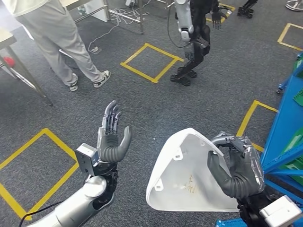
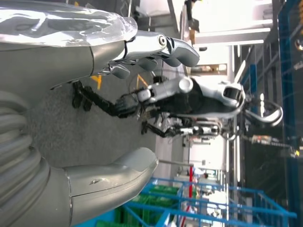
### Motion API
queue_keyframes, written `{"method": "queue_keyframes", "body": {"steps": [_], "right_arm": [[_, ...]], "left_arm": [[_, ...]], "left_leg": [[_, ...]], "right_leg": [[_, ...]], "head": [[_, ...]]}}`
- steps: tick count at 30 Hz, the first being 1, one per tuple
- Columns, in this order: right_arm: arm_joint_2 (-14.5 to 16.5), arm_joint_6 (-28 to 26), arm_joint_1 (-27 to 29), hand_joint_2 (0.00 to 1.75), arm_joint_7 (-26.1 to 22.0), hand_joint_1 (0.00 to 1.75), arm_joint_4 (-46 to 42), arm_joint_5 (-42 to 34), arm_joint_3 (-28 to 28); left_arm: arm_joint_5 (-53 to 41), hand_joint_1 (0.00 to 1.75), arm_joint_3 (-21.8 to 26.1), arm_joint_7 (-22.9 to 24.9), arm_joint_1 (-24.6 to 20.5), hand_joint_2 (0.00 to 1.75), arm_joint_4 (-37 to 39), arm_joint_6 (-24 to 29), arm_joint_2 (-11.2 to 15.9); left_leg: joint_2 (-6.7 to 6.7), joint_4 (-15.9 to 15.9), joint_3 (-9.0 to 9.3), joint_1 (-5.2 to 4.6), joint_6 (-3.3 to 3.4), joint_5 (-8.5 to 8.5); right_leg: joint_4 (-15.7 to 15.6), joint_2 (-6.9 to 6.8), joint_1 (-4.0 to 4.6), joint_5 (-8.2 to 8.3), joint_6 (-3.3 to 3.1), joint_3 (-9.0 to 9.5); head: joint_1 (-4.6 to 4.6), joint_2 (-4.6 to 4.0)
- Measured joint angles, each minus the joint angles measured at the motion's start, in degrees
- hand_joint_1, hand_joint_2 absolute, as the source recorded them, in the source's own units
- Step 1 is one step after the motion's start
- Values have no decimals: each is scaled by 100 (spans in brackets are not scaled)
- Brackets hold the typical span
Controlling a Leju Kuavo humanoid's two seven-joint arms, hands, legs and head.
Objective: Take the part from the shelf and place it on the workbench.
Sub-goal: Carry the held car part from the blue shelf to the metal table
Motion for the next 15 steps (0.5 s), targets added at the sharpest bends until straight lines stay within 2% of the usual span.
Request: {"method": "queue_keyframes", "body": {"steps": [1, 2, 3, 4, 5, 6, 7, 8, 9, 10, 11, 12, 13, 14, 15], "right_arm": [[-2, -4, 23, 175, 2, 175, 2, -1, 0], [-3, -10, 43, 175, 4, 175, 5, -2, 0], [-3, -17, 56, 175, 7, 175, 9, -3, -1], [-3, -27, 61, 175, 10, 175, 13, -5, -1], [-3, -36, 62, 175, 14, 175, 16, -9, -3], [-7, -44, 63, 175, 19, 175, 23, -13, -9], [-11, -51, 63, 175, 23, 175, 29, -20, -14], [-15, -55, 64, 175, 29, 175, 37, -25, -20], [-18, -60, 63, 175, 33, 175, 44, -31, -24], [-18, -62, 61, 175, 37, 175, 50, -34, -26], [-18, -62, 57, 175, 40, 175, 57, -36, -29], [-18, -61, 54, 175, 41, 175, 64, -37, -32], [-18, -61, 54, 175, 41, 175, 72, -38, -34], [-18, -60, 56, 175, 42, 175, 83, -39, -36], [-18, -60, 62, 175, 42, 175, 95, -40, -36]], "left_arm": [[4, 0, -8, -1, 3, 175, 6, 1, -6], [8, 0, -14, -1, 5, 175, 14, 3, -10], [12, 0, -18, -1, 8, 175, 21, 6, -11], [15, 0, -20, -1, 8, 175, 26, 10, -13], [16, 0, -21, -1, 8, 175, 28, 13, -16], [16, 0, -23, -1, 8, 175, 29, 16, -20], [15, 0, -25, -2, 9, 175, 31, 23, -24], [13, 0, -27, -2, 12, 175, 32, 33, -27], [10, 0, -29, -2, 20, 175, 32, 43, -28], [5, 0, -29, -2, 30, 175, 32, 54, -26], [-1, 0, -29, -2, 43, 175, 32, 63, -21], [-9, 0, -29, -4, 49, 175, 32, 71, -15], [-16, 0, -29, -4, 47, 175, 31, 78, -10], [-21, 0, -29, -4, 43, 175, 31, 82, -7], [-25, 0, -29, -4, 40, 175, 31, 84, -7]], "left_leg": [[-80, 2, 2, -7, 11, -2], [-171, 4, 9, -14, 15, -5], [-267, 6, 20, -21, 18, -8], [-365, 8, 37, -25, 15, -13], [-458, 9, 55, -26, 10, -18], [-542, 13, 62, -32, -2, -23], [-624, 19, 55, -26, -23, -23], [-699, 22, 33, -13, -53, -14], [-773, 20, 6, 4, -90, 0], [-856, 12, -17, 19, -131, 20], [-845, 18, -32, 18, -162, 19], [-716, 93, -72, -1, -187, -33], [-526, 282, -168, -22, -210, -144], [-294, 598, -326, -28, -226, -313], [-126, 1015, -543, -29, -247, -503]], "right_leg": [[410, 62, 3, -128, 0, -216], [637, 89, 6, -142, -6, -360], [620, 106, 7, -27, -23, -395], [356, 136, 7, 195, -49, -315], [-78, 226, 7, 471, -81, -154], [-499, 387, 0, 678, -113, 10], [-836, 526, -4, 803, -132, 143], [-1028, 631, -2, 849, -145, 232], [-1084, 660, 3, 829, -149, 270], [-1117, 593, 7, 833, -157, 303], [-1138, 511, 1, 848, -176, 335], [-1170, 427, -12, 864, -202, 358], [-1203, 334, -24, 879, -230, 380], [-1222, 242, -24, 885, -250, 392], [-1226, 155, -16, 882, -267, 393]], "head": [[9, 0], [13, 0], [14, 0], [14, 0], [18, 0], [19, 0], [21, 0], [25, 0], [27, 0], [30, 0], [31, 0], [16, 0], [-9, 0], [-34, 0], [-56, 0]]}}
